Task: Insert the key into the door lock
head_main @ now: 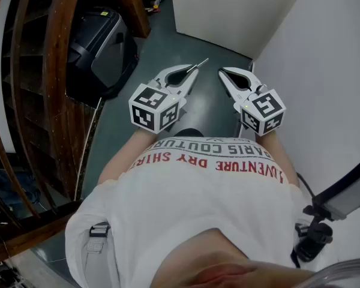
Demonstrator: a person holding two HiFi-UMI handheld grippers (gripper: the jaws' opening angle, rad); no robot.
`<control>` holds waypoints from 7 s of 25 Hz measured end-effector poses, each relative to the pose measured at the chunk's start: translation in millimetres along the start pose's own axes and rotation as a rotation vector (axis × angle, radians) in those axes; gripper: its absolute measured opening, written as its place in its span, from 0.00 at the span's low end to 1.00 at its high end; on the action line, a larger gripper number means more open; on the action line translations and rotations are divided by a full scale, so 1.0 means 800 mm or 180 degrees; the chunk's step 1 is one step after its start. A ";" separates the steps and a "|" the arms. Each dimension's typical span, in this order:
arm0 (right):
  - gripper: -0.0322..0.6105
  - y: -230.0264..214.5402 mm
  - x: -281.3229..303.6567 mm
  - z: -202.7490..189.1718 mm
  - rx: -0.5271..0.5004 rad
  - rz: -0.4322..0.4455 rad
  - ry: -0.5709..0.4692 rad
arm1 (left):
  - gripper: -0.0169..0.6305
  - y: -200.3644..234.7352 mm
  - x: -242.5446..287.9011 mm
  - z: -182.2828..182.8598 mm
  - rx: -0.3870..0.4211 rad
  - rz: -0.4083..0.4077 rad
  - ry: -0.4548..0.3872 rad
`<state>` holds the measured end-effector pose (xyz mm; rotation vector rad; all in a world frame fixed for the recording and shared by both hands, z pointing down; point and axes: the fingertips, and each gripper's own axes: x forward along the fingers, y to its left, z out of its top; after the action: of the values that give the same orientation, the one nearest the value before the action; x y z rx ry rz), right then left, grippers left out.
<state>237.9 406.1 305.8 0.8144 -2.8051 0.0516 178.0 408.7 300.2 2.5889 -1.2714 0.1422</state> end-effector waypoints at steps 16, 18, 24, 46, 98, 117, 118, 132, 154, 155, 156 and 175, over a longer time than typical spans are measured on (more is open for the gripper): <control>0.05 -0.013 -0.012 -0.005 0.0060 -0.0062 -0.0046 | 0.06 -0.015 0.022 -0.001 0.0073 -0.0097 0.0047; 0.05 -0.014 -0.012 -0.006 0.0058 -0.0070 -0.0049 | 0.06 -0.014 0.024 -0.001 0.0081 -0.0113 0.0055; 0.05 -0.017 -0.013 -0.007 0.0116 -0.0081 -0.0031 | 0.06 -0.014 0.029 -0.002 0.0072 -0.0154 0.0100; 0.05 -0.241 0.373 0.002 0.0289 0.0072 0.0039 | 0.06 0.391 0.217 0.033 -0.0172 -0.0054 0.0248; 0.29 -0.833 0.824 0.100 -0.0281 -0.0665 0.0014 | 0.06 0.877 0.624 0.150 -0.0455 -0.0185 0.0255; 0.26 -0.832 0.825 0.101 -0.0369 -0.0618 0.0012 | 0.06 0.905 0.652 0.184 -0.1521 -0.0104 -0.0436; 0.26 -0.831 0.824 0.101 -0.0371 -0.0621 0.0016 | 0.06 0.909 0.655 0.186 -0.1690 -0.0110 -0.0528; 0.26 -0.819 0.821 0.103 -0.0348 -0.0619 0.0005 | 0.06 0.957 0.708 0.167 -0.3442 -0.0108 -0.1231; 0.26 -0.816 0.818 0.107 -0.0354 -0.0638 -0.0002 | 0.06 0.971 0.730 0.157 -0.3902 -0.0069 -0.1400; 0.26 -0.816 0.819 0.108 -0.0358 -0.0639 -0.0006 | 0.06 0.971 0.731 0.157 -0.3924 -0.0074 -0.1402; 0.26 -0.815 0.819 0.108 -0.0363 -0.0639 -0.0009 | 0.06 0.970 0.731 0.158 -0.3947 -0.0076 -0.1404; 0.26 -0.808 0.816 0.113 -0.0462 -0.0639 -0.0013 | 0.06 0.973 0.749 0.168 -0.4199 0.0071 -0.1569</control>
<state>27.2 -491.7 342.9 1.0541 -2.6771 -0.1840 -71.6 -541.5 431.1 1.4468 -0.9530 -1.0184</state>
